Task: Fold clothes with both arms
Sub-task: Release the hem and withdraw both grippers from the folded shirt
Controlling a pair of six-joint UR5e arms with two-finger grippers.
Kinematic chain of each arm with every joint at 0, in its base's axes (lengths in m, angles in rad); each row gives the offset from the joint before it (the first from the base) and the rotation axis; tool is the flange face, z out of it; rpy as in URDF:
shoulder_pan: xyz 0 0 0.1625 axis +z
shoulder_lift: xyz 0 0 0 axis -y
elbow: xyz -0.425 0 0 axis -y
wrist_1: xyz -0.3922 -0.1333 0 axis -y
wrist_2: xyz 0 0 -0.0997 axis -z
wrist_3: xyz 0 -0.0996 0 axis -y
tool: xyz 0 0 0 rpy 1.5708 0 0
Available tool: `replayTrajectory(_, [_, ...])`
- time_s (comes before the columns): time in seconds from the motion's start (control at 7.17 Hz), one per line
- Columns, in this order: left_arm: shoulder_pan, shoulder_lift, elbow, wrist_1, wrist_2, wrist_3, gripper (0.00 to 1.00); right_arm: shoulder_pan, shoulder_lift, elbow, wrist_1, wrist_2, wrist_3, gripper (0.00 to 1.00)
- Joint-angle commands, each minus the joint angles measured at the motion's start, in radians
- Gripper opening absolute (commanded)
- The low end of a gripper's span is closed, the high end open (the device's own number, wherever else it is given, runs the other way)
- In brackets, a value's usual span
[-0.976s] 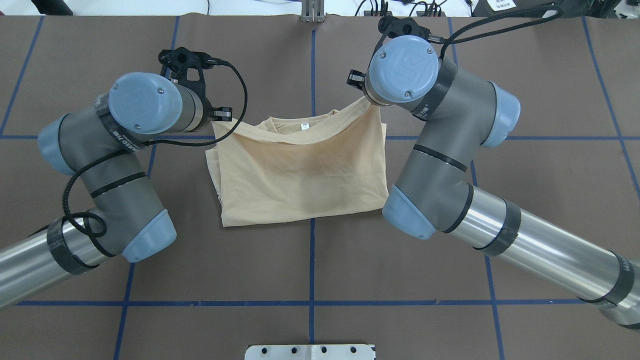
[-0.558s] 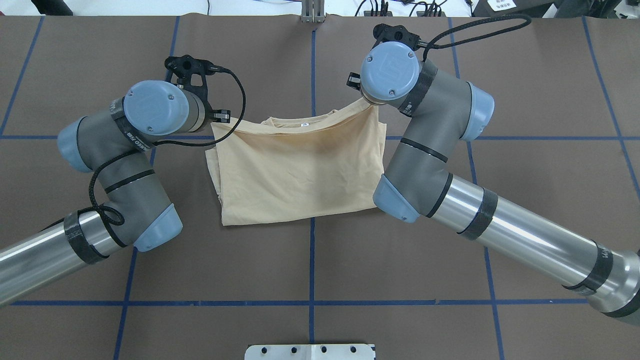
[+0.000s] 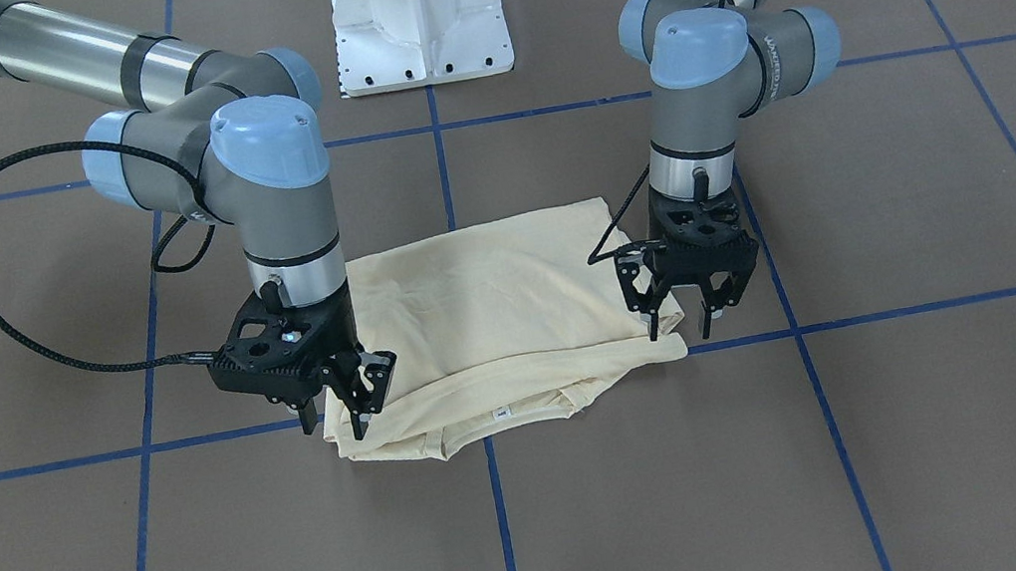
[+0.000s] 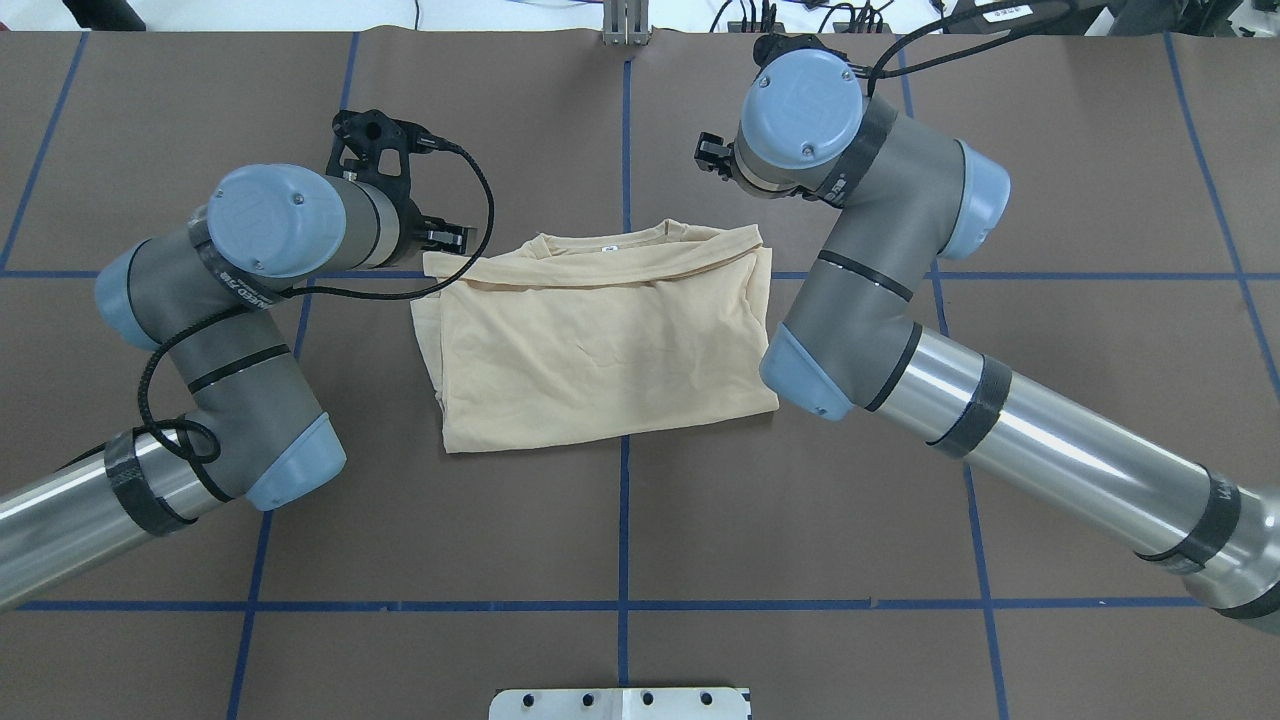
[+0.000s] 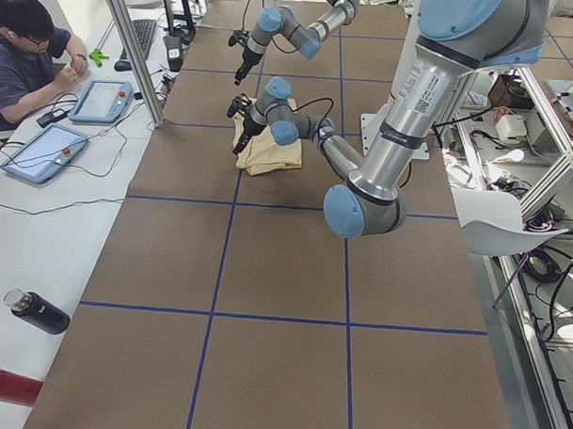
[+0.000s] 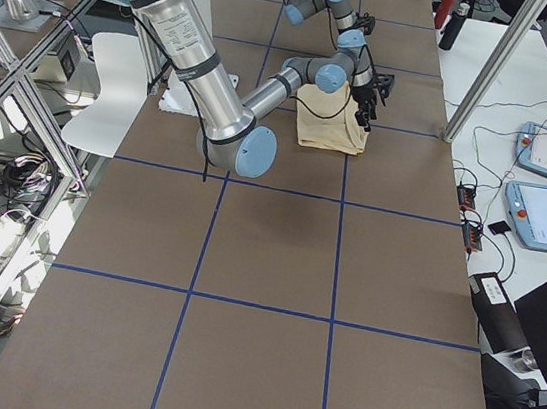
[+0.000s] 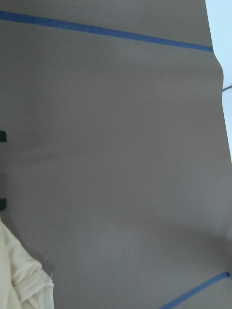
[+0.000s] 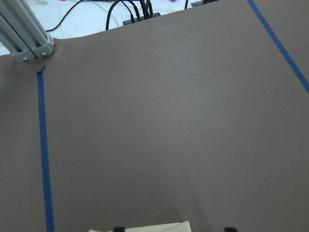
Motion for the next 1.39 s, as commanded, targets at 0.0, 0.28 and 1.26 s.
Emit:
replayTrajectory(0.0, [0.044, 0.135, -0.162, -0.009, -0.069, -0.083, 1.0, 0.025, -0.138, 0.18, -0.003, 0.055, -0.092, 1.0])
replayTrajectory(0.28, [0.21, 0.161, -0.171, -0.013, -0.019, -0.231, 1.0, 0.025, -0.163, 0.209, -0.003, 0.064, -0.101, 1.0])
replayTrajectory(1.26, [0.263, 0.165, -0.133, -0.015, 0.003, -0.235, 0.63, 0.023, -0.164, 0.21, -0.002, 0.058, -0.098, 1.0])
